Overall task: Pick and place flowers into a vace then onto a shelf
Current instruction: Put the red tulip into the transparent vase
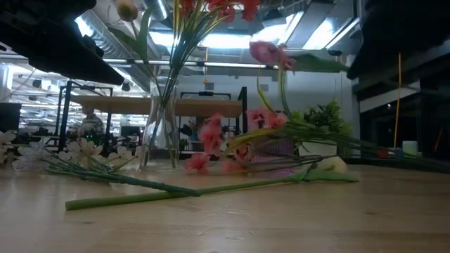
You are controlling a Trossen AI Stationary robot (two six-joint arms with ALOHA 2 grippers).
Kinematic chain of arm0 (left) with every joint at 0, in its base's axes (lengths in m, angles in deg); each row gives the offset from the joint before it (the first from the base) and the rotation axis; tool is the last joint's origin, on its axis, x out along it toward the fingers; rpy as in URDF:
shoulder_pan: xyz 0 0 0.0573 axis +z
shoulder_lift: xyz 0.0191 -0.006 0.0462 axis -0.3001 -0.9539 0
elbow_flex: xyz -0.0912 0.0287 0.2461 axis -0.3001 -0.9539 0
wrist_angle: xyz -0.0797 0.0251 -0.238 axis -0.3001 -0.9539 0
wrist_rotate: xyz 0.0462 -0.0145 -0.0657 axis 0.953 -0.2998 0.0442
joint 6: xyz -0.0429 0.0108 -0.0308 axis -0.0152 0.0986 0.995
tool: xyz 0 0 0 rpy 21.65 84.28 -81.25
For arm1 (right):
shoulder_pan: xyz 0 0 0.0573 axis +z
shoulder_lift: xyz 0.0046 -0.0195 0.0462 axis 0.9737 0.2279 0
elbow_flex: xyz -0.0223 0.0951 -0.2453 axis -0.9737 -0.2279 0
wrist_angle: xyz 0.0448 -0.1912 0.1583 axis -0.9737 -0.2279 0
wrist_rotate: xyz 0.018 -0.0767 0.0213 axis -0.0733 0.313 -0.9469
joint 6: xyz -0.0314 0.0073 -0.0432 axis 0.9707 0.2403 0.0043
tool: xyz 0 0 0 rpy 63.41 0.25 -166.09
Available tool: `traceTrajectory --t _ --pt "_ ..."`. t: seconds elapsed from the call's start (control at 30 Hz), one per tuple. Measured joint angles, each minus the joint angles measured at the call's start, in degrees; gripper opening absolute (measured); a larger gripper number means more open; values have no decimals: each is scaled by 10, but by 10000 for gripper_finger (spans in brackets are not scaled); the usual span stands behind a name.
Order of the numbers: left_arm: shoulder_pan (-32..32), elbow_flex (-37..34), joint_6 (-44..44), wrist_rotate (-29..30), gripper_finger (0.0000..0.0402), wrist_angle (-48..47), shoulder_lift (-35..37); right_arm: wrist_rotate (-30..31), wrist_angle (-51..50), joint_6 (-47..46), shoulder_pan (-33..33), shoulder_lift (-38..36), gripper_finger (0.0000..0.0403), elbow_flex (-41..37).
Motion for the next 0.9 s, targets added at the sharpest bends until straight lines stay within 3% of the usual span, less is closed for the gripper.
traceTrajectory --t 0.3,0.7,0.9 --pt "0 0 0 1 8 0 0 -6 73 -17 -18 0 0 -85" --pt "0 0 0 2 8 0 0 -68 142 -16 -44 0 0 -154" --pt "0 0 0 2 8 0 0 -145 158 -16 -52 0 0 -179"
